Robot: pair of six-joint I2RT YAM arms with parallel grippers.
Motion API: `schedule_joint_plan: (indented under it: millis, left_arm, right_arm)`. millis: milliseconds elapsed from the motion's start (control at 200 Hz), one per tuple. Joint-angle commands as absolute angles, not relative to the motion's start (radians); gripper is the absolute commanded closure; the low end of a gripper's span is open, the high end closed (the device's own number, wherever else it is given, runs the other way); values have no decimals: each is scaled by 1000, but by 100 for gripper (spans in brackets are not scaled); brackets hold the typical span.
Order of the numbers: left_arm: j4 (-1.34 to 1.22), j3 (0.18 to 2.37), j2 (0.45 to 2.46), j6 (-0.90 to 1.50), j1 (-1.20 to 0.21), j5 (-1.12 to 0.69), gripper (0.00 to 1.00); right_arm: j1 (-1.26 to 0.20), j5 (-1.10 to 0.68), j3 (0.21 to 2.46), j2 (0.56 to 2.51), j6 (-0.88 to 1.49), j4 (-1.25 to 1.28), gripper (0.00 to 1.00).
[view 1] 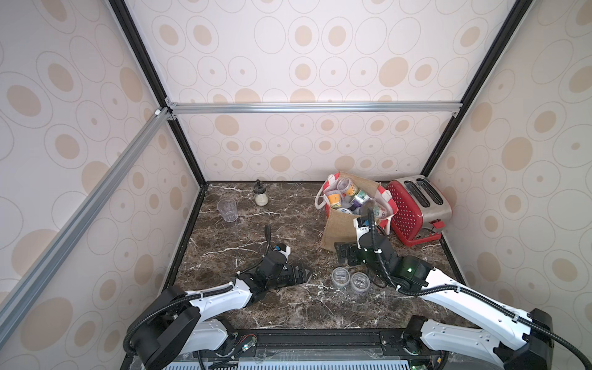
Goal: Take out the seed jars from the canvas bag
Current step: Move the seed jar to the center of the board, then pick up the seed jar from the canvas bag.
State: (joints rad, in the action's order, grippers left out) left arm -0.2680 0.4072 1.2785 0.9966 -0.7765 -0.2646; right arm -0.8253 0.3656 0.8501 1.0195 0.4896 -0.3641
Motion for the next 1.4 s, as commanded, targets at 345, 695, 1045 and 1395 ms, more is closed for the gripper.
schedule_joint_plan:
  millis: [345,695,1045,1395]
  left_arm:
    - [-422,593,1501,1053,-933,-256,2]
    - [-60,658,1344,924,-937,-45,2]
    - [42,812,1264,777,-899,99,2]
    - [11,859,1270,730,-812,65,2]
  right_arm:
    - [-701,155,1012,1046,497,-494,0]
    - [-490,-59,1260,1150,448,-578,5]
    - [-333,-195,1584,1543,299,-700,11]
    - [-304,-427,1876,1917,150,-826,17]
